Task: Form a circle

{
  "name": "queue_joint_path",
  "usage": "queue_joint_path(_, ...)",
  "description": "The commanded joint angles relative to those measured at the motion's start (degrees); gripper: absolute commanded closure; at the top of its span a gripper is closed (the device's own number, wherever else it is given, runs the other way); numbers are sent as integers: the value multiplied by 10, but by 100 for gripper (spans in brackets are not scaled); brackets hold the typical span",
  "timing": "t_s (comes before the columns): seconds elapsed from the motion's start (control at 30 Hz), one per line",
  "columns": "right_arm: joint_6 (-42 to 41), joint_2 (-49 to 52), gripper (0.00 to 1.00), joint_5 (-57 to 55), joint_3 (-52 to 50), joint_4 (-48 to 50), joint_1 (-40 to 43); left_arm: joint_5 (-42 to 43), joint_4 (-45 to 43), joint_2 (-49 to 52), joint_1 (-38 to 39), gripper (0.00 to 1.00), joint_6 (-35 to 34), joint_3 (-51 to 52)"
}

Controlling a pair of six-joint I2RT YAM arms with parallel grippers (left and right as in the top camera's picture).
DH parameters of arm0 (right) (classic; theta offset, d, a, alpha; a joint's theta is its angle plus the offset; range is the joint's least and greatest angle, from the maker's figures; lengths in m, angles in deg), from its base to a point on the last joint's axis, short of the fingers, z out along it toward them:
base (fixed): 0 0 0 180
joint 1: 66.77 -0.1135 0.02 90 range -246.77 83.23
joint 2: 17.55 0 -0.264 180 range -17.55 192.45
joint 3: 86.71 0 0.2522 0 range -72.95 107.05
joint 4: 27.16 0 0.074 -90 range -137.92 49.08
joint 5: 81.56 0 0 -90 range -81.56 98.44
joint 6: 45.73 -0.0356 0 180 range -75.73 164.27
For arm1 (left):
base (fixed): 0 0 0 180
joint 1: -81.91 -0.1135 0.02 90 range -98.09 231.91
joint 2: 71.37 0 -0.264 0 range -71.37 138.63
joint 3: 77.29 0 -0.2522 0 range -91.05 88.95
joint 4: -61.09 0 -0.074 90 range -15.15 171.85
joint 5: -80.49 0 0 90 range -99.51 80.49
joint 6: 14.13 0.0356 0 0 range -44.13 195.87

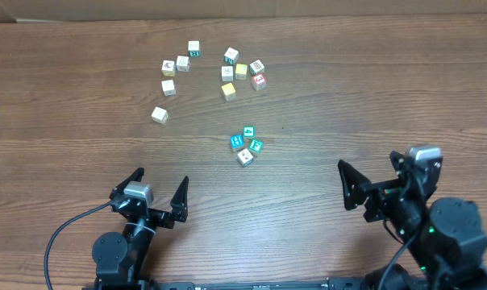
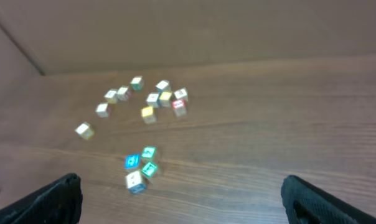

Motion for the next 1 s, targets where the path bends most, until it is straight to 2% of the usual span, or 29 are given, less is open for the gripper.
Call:
queue_joint_path(0.0, 11, -57, 0, 19, -92, 51, 21, 7, -2, -7, -6, 0, 7, 3)
queue_joint_path(0.2, 11, -157, 0, 72, -253, 167, 39, 7, -2, -7, -6, 0, 7, 3)
queue_joint_path(0.47, 10, -265, 0, 79, -383, 253, 39, 7, -2, -7, -6, 0, 7, 3)
queue_joint_path(0.67, 9, -266, 0, 78, -422, 301, 39, 7, -2, -7, -6, 0, 7, 3)
queue_joint_path(0.97, 9, -265, 0, 78, -423, 302, 39, 7, -2, -7, -6, 0, 7, 3)
